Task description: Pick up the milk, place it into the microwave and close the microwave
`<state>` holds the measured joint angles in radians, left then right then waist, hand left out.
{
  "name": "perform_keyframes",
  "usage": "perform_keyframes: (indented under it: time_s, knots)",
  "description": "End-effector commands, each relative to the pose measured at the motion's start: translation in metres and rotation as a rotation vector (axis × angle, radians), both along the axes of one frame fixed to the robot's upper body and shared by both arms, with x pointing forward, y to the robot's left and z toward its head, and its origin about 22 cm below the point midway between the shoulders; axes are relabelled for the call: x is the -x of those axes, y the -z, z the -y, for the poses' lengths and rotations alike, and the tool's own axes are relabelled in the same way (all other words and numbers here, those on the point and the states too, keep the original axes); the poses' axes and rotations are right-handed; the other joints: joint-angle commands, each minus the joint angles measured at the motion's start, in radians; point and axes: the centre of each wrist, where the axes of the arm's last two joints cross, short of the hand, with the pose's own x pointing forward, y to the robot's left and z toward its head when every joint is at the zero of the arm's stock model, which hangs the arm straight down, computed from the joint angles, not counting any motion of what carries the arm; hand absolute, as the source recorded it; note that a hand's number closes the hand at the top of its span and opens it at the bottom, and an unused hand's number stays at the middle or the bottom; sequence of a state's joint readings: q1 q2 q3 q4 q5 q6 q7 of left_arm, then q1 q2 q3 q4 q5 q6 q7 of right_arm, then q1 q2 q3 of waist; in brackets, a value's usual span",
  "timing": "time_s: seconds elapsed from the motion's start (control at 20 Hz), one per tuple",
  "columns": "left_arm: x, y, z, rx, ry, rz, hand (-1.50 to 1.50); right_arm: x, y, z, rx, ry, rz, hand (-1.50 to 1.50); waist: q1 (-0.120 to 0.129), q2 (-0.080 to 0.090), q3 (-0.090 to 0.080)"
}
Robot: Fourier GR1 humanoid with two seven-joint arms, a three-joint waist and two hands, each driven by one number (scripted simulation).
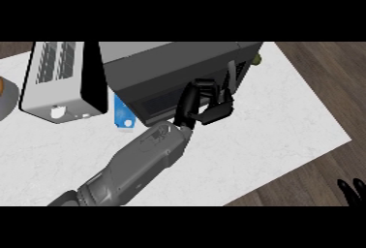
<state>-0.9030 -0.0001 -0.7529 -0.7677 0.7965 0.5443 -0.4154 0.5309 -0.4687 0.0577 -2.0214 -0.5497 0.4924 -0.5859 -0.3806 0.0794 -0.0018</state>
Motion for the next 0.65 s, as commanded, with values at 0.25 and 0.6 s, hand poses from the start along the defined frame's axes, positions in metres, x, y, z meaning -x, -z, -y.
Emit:
perform_keyframes:
  time_s: [0.25,0.6]
  knots:
    - [-0.017,-0.018,0.004,0.002,0.002,0.06,1.5,0.006,-0.005,0.001,-0.023,-0.044,-0.022,-1.5,-0.018,0.009,0.0]
    - [-0.017,-0.013,0.002,0.01,-0.014,0.058,1.5,0.009,-0.012,0.003,-0.019,-0.072,-0.022,-1.5,-0.025,0.009,0.001]
